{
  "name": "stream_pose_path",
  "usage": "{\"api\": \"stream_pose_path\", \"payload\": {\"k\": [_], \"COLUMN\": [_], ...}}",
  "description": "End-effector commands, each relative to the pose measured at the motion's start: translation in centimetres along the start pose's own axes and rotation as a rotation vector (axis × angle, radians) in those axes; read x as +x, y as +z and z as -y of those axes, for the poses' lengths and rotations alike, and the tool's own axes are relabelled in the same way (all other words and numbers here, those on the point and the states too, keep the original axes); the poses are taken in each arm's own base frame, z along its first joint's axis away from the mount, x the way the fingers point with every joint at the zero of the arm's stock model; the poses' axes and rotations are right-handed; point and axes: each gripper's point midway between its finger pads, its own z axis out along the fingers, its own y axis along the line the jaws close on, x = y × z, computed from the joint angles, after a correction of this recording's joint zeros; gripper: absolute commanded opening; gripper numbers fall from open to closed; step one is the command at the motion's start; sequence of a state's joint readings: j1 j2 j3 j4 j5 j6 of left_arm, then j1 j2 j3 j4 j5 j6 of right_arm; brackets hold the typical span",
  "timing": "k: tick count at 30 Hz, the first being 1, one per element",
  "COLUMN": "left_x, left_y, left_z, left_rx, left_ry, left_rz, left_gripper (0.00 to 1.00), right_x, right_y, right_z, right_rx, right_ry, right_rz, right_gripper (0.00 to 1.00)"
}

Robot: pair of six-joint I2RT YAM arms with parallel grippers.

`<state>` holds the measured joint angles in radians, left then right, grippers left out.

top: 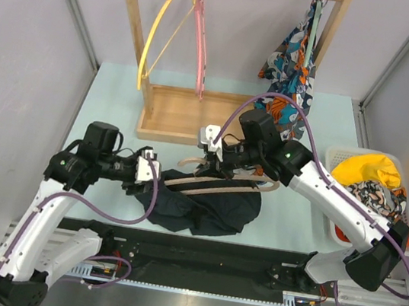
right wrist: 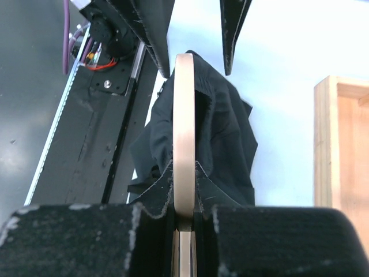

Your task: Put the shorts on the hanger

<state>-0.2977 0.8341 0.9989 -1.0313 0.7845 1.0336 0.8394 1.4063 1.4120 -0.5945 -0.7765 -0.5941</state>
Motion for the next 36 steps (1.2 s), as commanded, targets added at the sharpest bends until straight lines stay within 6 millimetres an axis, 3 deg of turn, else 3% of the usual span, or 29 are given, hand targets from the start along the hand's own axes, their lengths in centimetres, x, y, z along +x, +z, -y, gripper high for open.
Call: {"api": "stream_pose_path", "payload": {"k": [1, 5, 7, 13, 16, 18, 19, 21, 22, 23, 24, 26, 27, 29, 30, 32, 36], "left_x": [0.7, 2.2, 2.3, 1.8, 2.0, 1.9, 2.1, 2.3, 2.5, 2.7, 2.9, 3.8, 3.8, 4.6, 4.7, 5.6, 5.7], "left_y": [-1.6, -1.1, -0.8, 1.6, 2.7, 2.9, 3.1, 3.1, 3.1, 3.0, 2.9, 2.5, 2.4, 2.4, 2.5, 2.7, 2.7], "left_z": [-0.6, 0.1, -0.6, 0.0, -0.3, 0.0, 0.3, 0.9, 1.2, 1.1, 0.9, 0.5, 0.1, 0.1, -0.5, -0.5, -1.8], "left_rx": [-0.06, -0.007, -0.032, 0.039, 0.038, 0.051, 0.061, 0.075, 0.072, 0.055, 0.035, -0.029, -0.055, -0.105, -0.134, -0.157, -0.203], "left_ry": [-0.053, -0.06, -0.045, -0.072, -0.108, -0.13, -0.144, -0.181, -0.196, -0.231, -0.25, -0.305, -0.306, -0.353, -0.354, -0.404, -0.442], "left_rz": [-0.057, -0.089, -0.079, 0.0, 0.002, 0.016, 0.017, 0.019, 0.013, 0.012, 0.01, 0.006, 0.017, 0.004, 0.009, -0.012, -0.02], "left_gripper": [0.71, 0.77, 0.77, 0.77, 0.66, 0.52, 0.34, 0.15, 0.05, 0.0, 0.0, 0.0, 0.0, 0.0, 0.0, 0.0, 0.0], "right_x": [-3.8, -4.2, -4.4, -4.6, -4.8, -4.9, -4.8, -4.5, -4.3, -3.7, -2.8, -2.0, 0.2, 0.7, 2.4, 3.0, 7.6], "right_y": [-0.4, -0.2, -0.1, 0.7, 1.0, 1.0, 1.0, 1.0, 0.8, 0.6, 0.4, -1.1, -1.3, -3.0, -3.2, -4.2, -3.4], "right_z": [0.4, 0.2, 0.1, -0.1, -0.2, -0.2, -0.1, 0.1, 0.7, 0.7, 0.6, 0.4, -0.3, -1.3, -2.4, -3.7, -7.6], "right_rx": [0.009, 0.008, 0.004, 0.002, 0.001, 0.008, 0.019, 0.037, 0.081, 0.096, 0.119, 0.162, 0.17, 0.199, 0.185, 0.17, 0.086], "right_ry": [-0.07, -0.069, -0.075, -0.091, -0.104, -0.111, -0.114, -0.072, -0.047, -0.013, 0.055, 0.094, 0.134, 0.125, 0.141, 0.088, 0.046], "right_rz": [0.117, 0.13, 0.138, 0.142, 0.15, 0.149, 0.145, 0.133, 0.12, 0.105, 0.076, 0.061, 0.013, 0.01, -0.034, -0.059, -0.229], "right_gripper": [0.0, 0.0, 0.0, 0.0, 0.0, 0.0, 0.0, 0.0, 0.12, 0.23, 0.4, 0.51, 0.57, 0.62, 0.64, 0.7, 0.73]}}
